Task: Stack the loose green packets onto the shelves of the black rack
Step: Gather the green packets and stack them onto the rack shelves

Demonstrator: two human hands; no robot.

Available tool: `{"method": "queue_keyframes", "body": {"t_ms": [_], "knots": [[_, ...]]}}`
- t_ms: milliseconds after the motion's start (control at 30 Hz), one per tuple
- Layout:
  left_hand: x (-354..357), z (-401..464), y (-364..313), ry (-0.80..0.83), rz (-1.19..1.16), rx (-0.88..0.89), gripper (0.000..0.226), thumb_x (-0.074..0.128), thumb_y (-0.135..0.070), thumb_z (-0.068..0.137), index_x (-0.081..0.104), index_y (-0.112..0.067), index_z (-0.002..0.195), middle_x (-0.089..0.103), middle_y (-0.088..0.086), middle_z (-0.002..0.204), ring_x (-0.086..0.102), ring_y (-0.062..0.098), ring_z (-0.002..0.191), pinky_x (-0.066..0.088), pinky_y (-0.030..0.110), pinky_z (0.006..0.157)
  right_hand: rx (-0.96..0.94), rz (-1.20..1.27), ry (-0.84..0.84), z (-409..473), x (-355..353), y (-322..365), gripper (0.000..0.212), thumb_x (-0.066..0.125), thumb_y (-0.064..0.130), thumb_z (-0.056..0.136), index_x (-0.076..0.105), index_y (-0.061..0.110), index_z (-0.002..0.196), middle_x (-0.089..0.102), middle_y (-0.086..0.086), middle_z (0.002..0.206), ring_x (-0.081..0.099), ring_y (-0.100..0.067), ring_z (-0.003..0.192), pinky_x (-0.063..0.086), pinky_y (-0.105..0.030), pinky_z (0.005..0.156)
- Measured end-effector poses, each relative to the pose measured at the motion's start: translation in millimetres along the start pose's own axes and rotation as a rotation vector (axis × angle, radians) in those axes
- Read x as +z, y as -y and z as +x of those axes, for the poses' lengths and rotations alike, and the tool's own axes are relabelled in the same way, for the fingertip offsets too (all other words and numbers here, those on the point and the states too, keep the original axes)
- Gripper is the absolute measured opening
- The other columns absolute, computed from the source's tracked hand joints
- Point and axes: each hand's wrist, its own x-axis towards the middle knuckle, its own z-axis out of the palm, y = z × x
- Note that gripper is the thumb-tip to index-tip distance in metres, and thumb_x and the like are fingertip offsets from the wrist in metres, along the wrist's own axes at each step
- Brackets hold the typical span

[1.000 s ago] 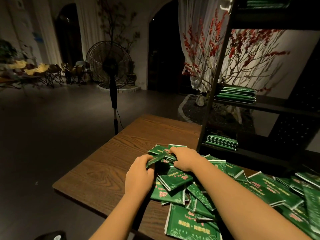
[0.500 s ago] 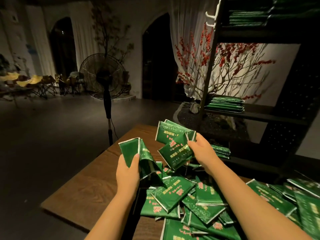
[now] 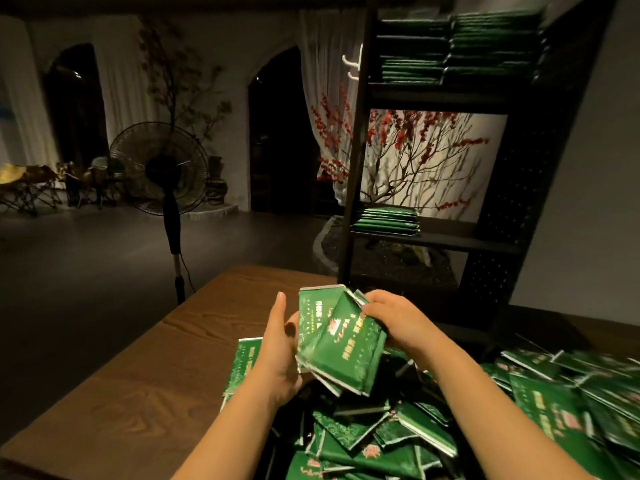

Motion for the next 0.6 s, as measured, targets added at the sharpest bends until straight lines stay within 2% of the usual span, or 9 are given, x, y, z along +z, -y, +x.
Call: {"method": "queue_keyframes", "body": {"t_ms": [100, 200, 233, 300, 367, 467, 533, 600], "knots": [[12, -5, 2, 0.139, 0.17, -0.094, 0.065, 0.048, -0.064, 0.087, 0.069, -0.013, 0.122, 0.07, 0.018, 0.119, 0.064, 0.036, 0.11, 0.049, 0.047, 0.098, -0.067, -0.206, -0.054, -3, -16, 2, 0.018, 0.06, 0.027, 0.095, 0.07, 0.024, 0.08, 0.071, 0.008, 0.08, 0.065, -0.008, 0.075, 0.048, -0.028, 0.073], [27, -6, 10, 0.216, 0.314, -0.047, 0.044, 0.062, -0.036, 0.088, 0.063, -0.012, 0.125, 0.074, 0.008, 0.105, 0.071, 0.024, 0.092, 0.058, 0.034, 0.077, -0.126, -0.248, -0.214, -7, -17, 2, 0.017, 0.063, 0.037, 0.093, 0.069, 0.025, 0.081, 0.07, 0.007, 0.086, 0.064, -0.009, 0.083, 0.045, -0.028, 0.073], [34, -7, 12, 0.24, 0.365, -0.012, 0.038, 0.063, -0.026, 0.09, 0.061, -0.013, 0.126, 0.074, 0.007, 0.105, 0.071, 0.023, 0.092, 0.059, 0.034, 0.077, -0.134, -0.255, -0.272, -8, -16, 1, 0.019, 0.062, 0.039, 0.093, 0.067, 0.023, 0.084, 0.069, 0.006, 0.087, 0.063, -0.011, 0.082, 0.045, -0.028, 0.071], [43, -9, 15, 0.265, 0.462, 0.022, 0.037, 0.067, -0.015, 0.091, 0.059, -0.015, 0.126, 0.074, 0.008, 0.112, 0.071, 0.028, 0.101, 0.057, 0.04, 0.09, -0.138, -0.234, -0.372, -10, -13, 0, 0.024, 0.061, 0.041, 0.093, 0.062, 0.018, 0.088, 0.063, 0.003, 0.084, 0.058, -0.011, 0.076, 0.041, -0.024, 0.062], [49, -8, 19, 0.294, 0.542, 0.036, 0.037, 0.07, -0.011, 0.088, 0.06, -0.016, 0.124, 0.074, 0.007, 0.112, 0.07, 0.026, 0.104, 0.052, 0.042, 0.1, -0.125, -0.191, -0.413, -13, -12, -1, 0.027, 0.055, 0.045, 0.096, 0.057, 0.018, 0.094, 0.059, 0.002, 0.089, 0.054, -0.011, 0.079, 0.037, -0.023, 0.061], [57, -11, 25, 0.297, 0.585, 0.038, 0.028, 0.068, -0.012, 0.09, 0.062, -0.014, 0.117, 0.075, 0.004, 0.104, 0.071, 0.021, 0.097, 0.054, 0.036, 0.094, -0.135, -0.032, -0.398, -13, -10, -8, 0.032, 0.039, 0.049, 0.101, 0.053, 0.021, 0.106, 0.056, 0.0, 0.107, 0.054, -0.015, 0.097, 0.041, -0.028, 0.075], [64, -11, 31, 0.224, 0.509, 0.075, 0.029, 0.066, -0.015, 0.09, 0.062, -0.015, 0.118, 0.075, 0.006, 0.106, 0.071, 0.026, 0.099, 0.054, 0.041, 0.095, -0.123, 0.147, -0.446, -15, -13, -11, 0.034, 0.033, 0.05, 0.102, 0.053, 0.022, 0.109, 0.056, -0.001, 0.11, 0.055, -0.017, 0.103, 0.045, -0.036, 0.088], [67, -4, 37, 0.115, 0.303, 0.111, 0.031, 0.063, -0.014, 0.091, 0.06, -0.016, 0.121, 0.075, 0.01, 0.108, 0.071, 0.031, 0.1, 0.057, 0.044, 0.089, -0.086, 0.333, -0.465, -18, -17, -14, 0.037, 0.033, 0.05, 0.102, 0.055, 0.021, 0.11, 0.058, -0.004, 0.11, 0.057, -0.021, 0.106, 0.048, -0.044, 0.095]]}}
